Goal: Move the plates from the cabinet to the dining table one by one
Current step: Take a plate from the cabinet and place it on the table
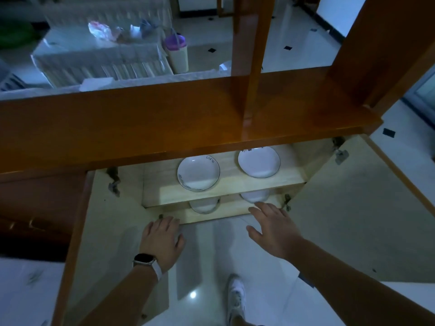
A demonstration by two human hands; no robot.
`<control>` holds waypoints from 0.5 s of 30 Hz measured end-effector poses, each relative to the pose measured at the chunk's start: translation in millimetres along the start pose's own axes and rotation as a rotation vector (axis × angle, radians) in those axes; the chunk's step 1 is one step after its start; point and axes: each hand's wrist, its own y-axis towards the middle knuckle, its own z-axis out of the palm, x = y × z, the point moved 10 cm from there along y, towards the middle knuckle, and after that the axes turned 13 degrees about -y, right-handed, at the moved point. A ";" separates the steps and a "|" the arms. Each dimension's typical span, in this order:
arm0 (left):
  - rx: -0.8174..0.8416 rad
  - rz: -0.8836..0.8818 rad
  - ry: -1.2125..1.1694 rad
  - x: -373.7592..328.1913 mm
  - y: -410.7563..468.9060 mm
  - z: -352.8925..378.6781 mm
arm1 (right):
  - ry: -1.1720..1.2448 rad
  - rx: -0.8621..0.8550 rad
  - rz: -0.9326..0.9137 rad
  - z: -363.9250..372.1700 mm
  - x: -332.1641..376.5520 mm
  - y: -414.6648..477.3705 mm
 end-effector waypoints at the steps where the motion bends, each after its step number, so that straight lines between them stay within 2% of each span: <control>1: 0.002 -0.010 -0.010 3.2 6.7 -0.6 | 0.001 0.001 -0.004 -0.9 -1.5 7.8; 8: -0.039 0.056 -0.024 -0.4 46.4 -6.6 | -0.004 0.022 -0.091 -0.9 1.3 61.9; 15: 0.025 0.069 -0.043 9.7 84.4 2.0 | 0.003 0.009 -0.108 4.9 15.9 104.2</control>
